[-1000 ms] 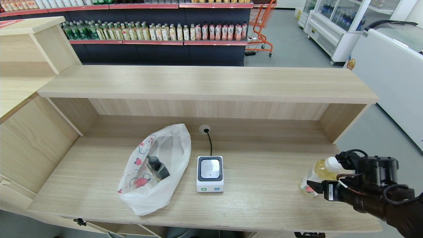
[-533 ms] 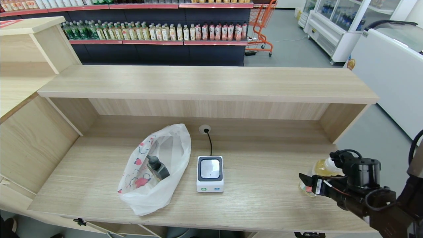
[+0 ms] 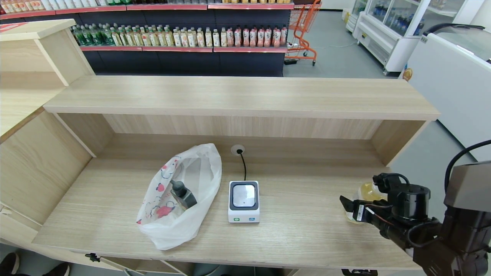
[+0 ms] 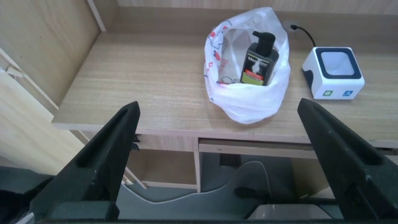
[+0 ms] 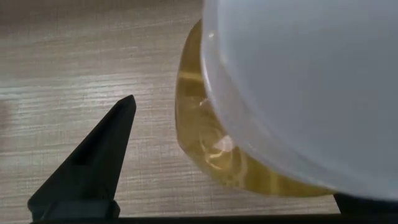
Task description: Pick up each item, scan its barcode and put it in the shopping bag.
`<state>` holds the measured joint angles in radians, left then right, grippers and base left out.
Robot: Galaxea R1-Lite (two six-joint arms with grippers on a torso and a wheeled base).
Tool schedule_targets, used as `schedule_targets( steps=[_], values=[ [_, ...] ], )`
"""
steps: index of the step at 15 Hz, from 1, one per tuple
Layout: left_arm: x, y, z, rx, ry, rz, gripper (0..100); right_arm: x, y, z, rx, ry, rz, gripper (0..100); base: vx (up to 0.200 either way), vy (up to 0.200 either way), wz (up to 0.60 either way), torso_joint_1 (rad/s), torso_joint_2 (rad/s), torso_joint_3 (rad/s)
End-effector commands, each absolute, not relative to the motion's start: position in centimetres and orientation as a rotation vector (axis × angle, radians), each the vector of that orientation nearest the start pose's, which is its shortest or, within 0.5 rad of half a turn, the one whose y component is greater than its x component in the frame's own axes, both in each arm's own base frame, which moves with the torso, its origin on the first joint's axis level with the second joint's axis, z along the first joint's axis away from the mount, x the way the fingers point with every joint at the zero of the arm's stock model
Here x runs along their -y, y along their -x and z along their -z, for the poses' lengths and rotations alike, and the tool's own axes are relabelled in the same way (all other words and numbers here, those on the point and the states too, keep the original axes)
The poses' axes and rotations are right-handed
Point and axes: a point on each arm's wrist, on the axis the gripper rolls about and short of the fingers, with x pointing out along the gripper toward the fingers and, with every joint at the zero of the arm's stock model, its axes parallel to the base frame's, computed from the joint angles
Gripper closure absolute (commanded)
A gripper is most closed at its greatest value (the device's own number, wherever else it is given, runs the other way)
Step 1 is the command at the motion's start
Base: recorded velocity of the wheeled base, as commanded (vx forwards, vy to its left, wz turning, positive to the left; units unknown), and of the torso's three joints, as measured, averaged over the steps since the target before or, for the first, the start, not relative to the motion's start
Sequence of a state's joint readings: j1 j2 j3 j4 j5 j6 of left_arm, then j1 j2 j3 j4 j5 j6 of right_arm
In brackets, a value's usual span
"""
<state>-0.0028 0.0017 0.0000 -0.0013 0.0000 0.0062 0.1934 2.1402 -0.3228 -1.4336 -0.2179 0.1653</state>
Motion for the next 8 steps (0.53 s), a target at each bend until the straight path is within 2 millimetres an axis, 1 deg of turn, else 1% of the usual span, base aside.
schedule_targets(
  steps=[1, 2, 4, 5, 6, 8],
  values=[
    [0.0, 2.3, -7.6, 0.000, -0.006, 0.003, 0, -5.0, -28.6, -2.1, -0.378, -0.076, 0.057, 0, 0.000, 0.000, 0.00, 0.000, 0.00, 0.000],
    [0.0, 2.3, -7.6, 0.000, -0.006, 0.002, 0, -5.0, -28.7, -2.1, -0.377, -0.069, 0.054, 0, 0.000, 0.000, 0.00, 0.000, 0.00, 0.000],
    [0.0, 2.3, -7.6, 0.000, -0.006, 0.003, 0, -4.7, -29.7, -2.0, -0.360, -0.051, 0.063, 0, 0.000, 0.000, 0.00, 0.000, 0.00, 0.000],
    [0.0, 2.3, -7.6, 0.000, -0.006, 0.003, 0, -4.7, -29.7, -2.0, -0.357, -0.050, 0.061, 0, 0.000, 0.000, 0.00, 0.000, 0.00, 0.000],
    [0.0, 2.3, -7.6, 0.000, -0.006, 0.003, 0, -4.4, -30.4, -1.9, -0.345, -0.035, 0.066, 100, 0.000, 0.000, 0.00, 0.000, 0.00, 0.000],
    [0.0, 2.3, -7.6, 0.000, -0.006, 0.003, 0, -4.4, -31.3, -2.1, -0.321, -0.020, 0.066, 100, 0.000, 0.000, 0.00, 0.000, 0.00, 0.000]
  ],
)
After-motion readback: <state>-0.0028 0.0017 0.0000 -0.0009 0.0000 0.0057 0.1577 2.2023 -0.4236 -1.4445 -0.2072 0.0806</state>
